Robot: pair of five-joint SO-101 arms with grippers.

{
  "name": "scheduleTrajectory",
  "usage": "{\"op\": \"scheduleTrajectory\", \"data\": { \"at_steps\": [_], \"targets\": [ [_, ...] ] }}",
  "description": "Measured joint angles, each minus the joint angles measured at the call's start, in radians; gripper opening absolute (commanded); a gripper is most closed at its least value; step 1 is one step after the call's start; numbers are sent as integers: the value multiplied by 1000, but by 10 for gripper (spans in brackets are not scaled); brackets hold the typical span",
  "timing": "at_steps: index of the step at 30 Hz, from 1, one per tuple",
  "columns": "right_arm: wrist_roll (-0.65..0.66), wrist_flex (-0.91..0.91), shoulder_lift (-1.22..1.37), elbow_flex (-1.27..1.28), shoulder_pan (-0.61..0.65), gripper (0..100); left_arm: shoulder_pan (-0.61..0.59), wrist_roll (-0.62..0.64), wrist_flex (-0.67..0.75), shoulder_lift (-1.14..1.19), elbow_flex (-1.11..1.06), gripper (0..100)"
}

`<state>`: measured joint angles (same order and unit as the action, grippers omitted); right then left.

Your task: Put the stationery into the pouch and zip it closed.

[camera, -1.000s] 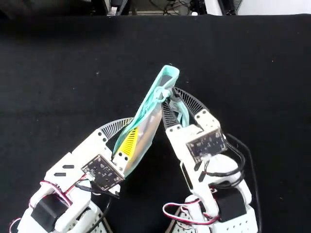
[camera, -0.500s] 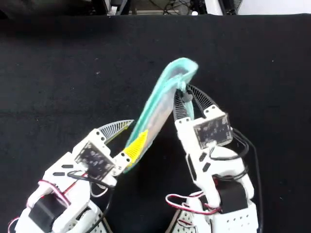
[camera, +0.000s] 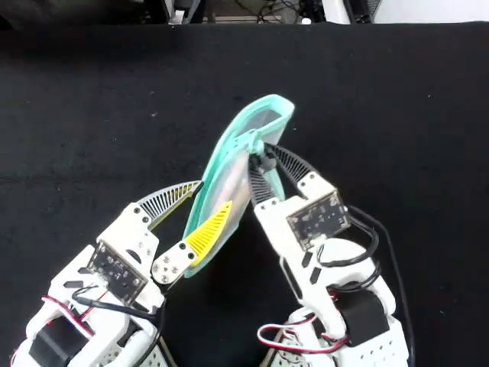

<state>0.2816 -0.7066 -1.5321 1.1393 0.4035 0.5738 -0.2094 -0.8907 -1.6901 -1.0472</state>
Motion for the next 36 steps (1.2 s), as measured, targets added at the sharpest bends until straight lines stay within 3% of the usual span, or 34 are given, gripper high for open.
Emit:
{"op": "scheduleTrajectory", "data": {
  "at_steps": [5,13,27,36],
  "targets": [
    [29,-20,-2,-2,40,13,-8,0,38,101,25,180],
    [35,-60,-63,-2,48,13,-130,0,89,273,109,181],
    [37,-146,-183,11,49,13,-140,-75,92,296,150,181],
    [60,-176,-183,-6,167,13,-138,-124,196,295,58,178]
  ]
}}
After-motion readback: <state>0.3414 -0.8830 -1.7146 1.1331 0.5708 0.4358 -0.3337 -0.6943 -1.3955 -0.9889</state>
